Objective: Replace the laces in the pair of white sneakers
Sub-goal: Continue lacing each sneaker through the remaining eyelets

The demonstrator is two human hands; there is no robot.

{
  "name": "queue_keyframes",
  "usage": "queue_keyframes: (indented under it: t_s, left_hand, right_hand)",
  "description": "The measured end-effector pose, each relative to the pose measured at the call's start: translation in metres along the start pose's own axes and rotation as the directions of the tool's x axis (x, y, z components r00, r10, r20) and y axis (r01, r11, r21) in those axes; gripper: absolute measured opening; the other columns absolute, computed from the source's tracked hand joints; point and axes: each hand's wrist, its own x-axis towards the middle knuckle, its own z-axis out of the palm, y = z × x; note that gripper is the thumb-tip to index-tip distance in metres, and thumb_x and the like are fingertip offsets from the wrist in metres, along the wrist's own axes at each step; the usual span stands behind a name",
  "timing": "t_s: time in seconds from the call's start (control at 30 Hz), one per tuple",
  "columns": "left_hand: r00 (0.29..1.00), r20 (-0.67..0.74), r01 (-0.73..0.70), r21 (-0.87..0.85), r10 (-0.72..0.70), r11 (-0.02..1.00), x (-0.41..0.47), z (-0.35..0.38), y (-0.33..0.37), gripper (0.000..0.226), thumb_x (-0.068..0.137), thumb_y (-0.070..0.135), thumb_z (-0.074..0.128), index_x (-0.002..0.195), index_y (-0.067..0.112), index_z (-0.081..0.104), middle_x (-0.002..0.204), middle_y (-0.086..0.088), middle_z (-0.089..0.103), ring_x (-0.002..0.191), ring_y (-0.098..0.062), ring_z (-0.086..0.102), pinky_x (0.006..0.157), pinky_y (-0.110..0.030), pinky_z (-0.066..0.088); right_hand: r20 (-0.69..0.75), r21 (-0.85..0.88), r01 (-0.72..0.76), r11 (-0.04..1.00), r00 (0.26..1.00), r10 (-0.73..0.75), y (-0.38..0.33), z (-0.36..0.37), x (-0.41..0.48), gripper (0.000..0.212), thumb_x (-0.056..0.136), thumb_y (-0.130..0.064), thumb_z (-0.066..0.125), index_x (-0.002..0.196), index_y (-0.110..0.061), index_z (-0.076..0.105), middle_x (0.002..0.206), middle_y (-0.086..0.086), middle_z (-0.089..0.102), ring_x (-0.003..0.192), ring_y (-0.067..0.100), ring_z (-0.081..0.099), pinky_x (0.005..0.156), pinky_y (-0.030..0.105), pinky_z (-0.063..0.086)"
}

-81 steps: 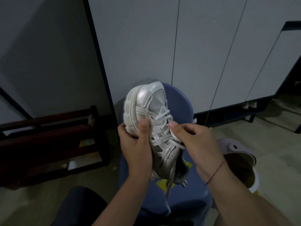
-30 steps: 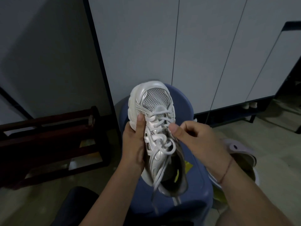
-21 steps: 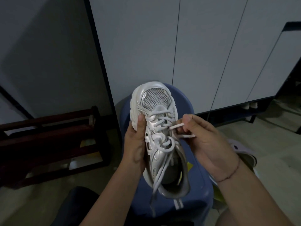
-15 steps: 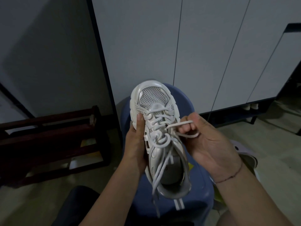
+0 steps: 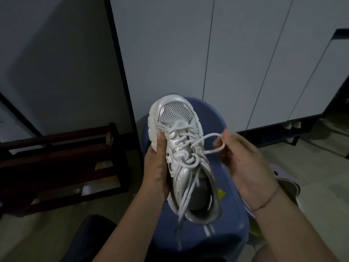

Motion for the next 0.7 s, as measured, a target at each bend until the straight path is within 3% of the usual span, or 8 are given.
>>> queue_keyframes:
  t_s: [0.07,0.13,0.23,0.33,0.47,0.57,0.7]
  left_hand:
    - [0.995,-0.065,-0.07,0.057,0.074,0.996,0.0,0.0,0.002,0.073,0.066,0.059,0.067,0.122,0.012,0.064,0.111,-0.013,0.072,0.104,-0.031,0.069,0.098,-0.053,0.051]
    - [0.981,-0.111,-0.148,0.115,0.161,0.982,0.0,0.0,0.004,0.071,0.073,0.062,0.067,0.123,0.012,0.062,0.112,-0.01,0.072,0.104,-0.029,0.07,0.097,-0.051,0.052]
    - [0.952,-0.151,-0.243,0.158,0.266,0.957,-0.001,0.002,0.005,0.07,0.076,0.061,0.066,0.125,0.012,0.058,0.115,-0.007,0.071,0.106,-0.023,0.069,0.09,-0.04,0.057]
    - [0.925,-0.161,-0.314,0.192,0.345,0.93,-0.006,0.006,0.004,0.062,0.074,0.054,0.06,0.121,0.015,0.057,0.111,0.001,0.071,0.099,-0.009,0.07,0.078,-0.022,0.057]
    - [0.887,-0.161,-0.38,0.274,0.432,0.883,-0.011,0.008,0.003,0.055,0.073,0.055,0.061,0.114,0.018,0.056,0.109,0.003,0.068,0.098,-0.005,0.067,0.082,-0.023,0.054]
    - [0.87,-0.172,-0.403,0.293,0.462,0.867,-0.01,0.008,0.002,0.056,0.073,0.053,0.061,0.114,0.016,0.054,0.107,0.006,0.067,0.091,0.001,0.067,0.075,-0.016,0.054]
    - [0.879,-0.222,-0.375,0.223,0.422,0.9,-0.007,0.008,0.002,0.064,0.071,0.05,0.063,0.119,0.008,0.055,0.112,-0.005,0.069,0.096,-0.011,0.069,0.08,-0.024,0.058]
  right_hand:
    - [-0.158,-0.372,0.161,0.914,0.959,-0.234,-0.001,-0.006,0.0,0.03,0.089,-0.036,0.056,0.067,-0.017,0.055,0.062,-0.004,0.049,0.06,0.007,0.045,0.065,0.029,0.041]
    - [-0.159,-0.437,0.229,0.87,0.932,-0.325,-0.007,-0.011,-0.003,0.037,0.088,-0.043,0.055,0.059,-0.021,0.053,0.053,-0.006,0.042,0.051,0.006,0.037,0.056,0.024,0.035]
    - [0.054,-0.466,0.16,0.87,0.987,-0.152,-0.016,-0.004,-0.014,0.043,0.077,-0.052,0.056,0.052,-0.018,0.064,0.045,-0.007,0.046,0.042,0.003,0.039,0.045,0.012,0.034]
    - [0.212,-0.543,0.103,0.834,0.977,0.018,-0.009,0.003,-0.02,0.047,0.068,-0.057,0.057,0.057,-0.012,0.067,0.046,-0.004,0.052,0.042,0.003,0.042,0.046,0.011,0.036]
    - [0.227,-0.517,0.127,0.847,0.974,-0.007,-0.003,0.002,-0.015,0.03,0.081,-0.037,0.066,0.059,-0.016,0.066,0.047,-0.004,0.05,0.043,0.006,0.041,0.047,0.016,0.036]
    - [0.343,-0.377,0.209,0.902,0.936,-0.073,-0.006,0.005,-0.017,0.024,0.08,-0.032,0.067,0.066,-0.012,0.064,0.047,-0.007,0.046,0.045,0.004,0.039,0.047,0.013,0.035]
    - [0.504,-0.253,0.296,0.921,0.853,-0.135,-0.005,0.009,-0.022,0.025,0.083,-0.03,0.068,0.069,-0.011,0.059,0.053,-0.009,0.045,0.05,0.002,0.04,0.051,0.011,0.036]
